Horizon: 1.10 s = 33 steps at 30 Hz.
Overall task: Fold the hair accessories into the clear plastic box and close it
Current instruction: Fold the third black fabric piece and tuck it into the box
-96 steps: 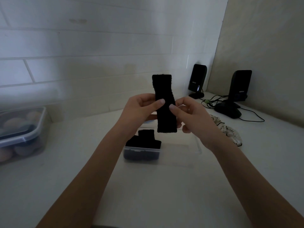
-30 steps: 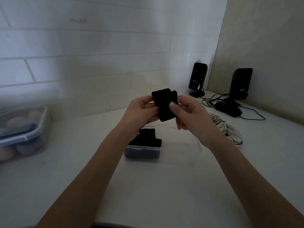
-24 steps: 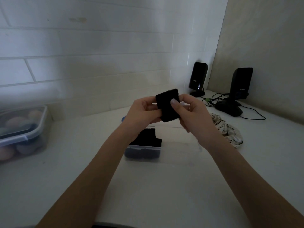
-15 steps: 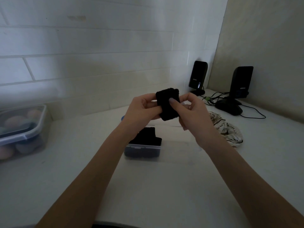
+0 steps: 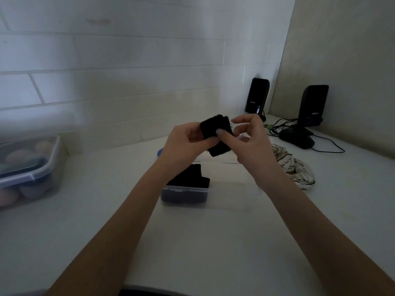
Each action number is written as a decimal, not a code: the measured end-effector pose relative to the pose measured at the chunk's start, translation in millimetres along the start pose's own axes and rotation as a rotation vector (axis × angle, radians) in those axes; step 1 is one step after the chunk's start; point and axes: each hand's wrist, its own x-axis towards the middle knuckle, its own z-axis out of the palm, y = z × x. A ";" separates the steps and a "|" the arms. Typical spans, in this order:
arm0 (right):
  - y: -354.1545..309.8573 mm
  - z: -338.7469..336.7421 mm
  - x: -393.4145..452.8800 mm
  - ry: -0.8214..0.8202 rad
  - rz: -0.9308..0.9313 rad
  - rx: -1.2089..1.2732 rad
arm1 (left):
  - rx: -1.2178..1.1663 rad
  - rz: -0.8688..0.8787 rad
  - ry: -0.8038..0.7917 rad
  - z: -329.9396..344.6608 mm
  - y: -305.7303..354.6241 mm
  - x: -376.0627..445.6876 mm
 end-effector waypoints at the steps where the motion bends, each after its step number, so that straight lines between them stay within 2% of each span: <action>1: -0.2 -1.5 0.5 -0.012 0.009 -0.003 | 0.002 0.002 -0.012 0.5 0.6 -0.9; 5: -3.1 -6.3 -0.2 -0.167 -0.009 0.071 | 0.059 0.020 -0.063 3.8 3.4 -4.5; 13: -5.0 -5.3 -2.2 -0.168 0.017 0.175 | 0.180 -0.016 -0.112 5.4 4.2 -6.7; 22: -4.9 -6.1 -1.7 -0.223 -0.163 -0.058 | 0.278 -0.007 -0.115 3.1 4.9 -7.8; 33: 1.4 -12.6 3.8 -0.234 -0.061 -0.067 | 0.239 -0.034 -0.066 -4.3 3.5 -4.7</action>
